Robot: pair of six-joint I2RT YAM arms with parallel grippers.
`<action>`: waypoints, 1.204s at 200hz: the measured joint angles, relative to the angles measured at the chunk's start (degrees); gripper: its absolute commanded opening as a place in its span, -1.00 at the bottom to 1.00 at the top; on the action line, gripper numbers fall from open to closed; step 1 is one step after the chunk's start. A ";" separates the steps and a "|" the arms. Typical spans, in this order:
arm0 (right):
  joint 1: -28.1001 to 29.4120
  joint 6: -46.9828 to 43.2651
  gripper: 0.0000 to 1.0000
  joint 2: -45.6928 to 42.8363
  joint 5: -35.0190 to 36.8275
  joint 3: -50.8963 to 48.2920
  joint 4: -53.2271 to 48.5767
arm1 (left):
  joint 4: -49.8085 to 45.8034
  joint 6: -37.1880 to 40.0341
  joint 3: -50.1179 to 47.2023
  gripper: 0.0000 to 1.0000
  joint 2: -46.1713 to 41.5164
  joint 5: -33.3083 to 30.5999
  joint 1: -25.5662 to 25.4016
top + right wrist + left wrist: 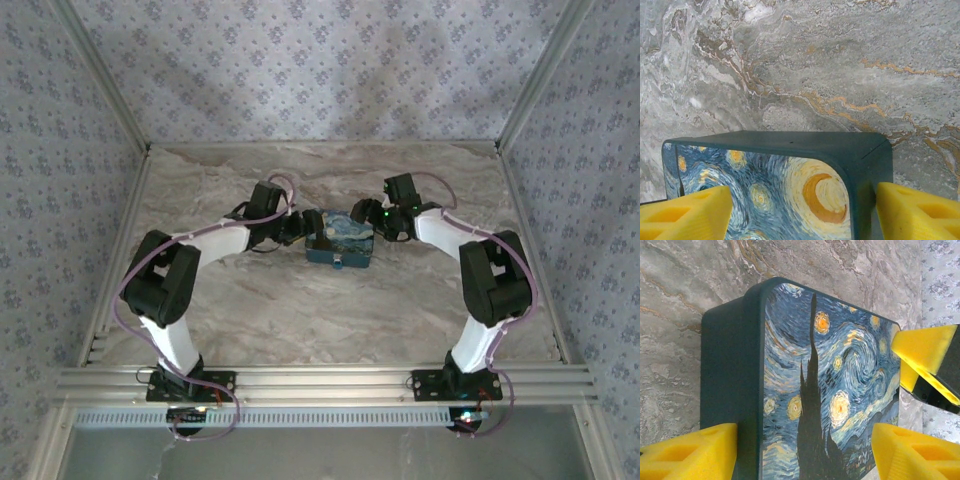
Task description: Unlock the padlock with the key
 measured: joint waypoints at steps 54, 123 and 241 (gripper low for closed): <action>-0.48 -2.89 0.55 2.80 -2.45 4.35 -2.12 | 2.21 -2.19 -3.43 0.42 -2.19 -1.09 -0.24; -1.09 -6.45 0.62 1.09 -2.45 5.25 -6.73 | -2.97 -1.20 -7.61 0.50 -11.96 -5.42 1.62; 11.61 -13.99 0.51 -30.58 10.19 -6.86 -15.21 | -35.87 0.22 -9.53 0.11 -24.74 -30.12 15.91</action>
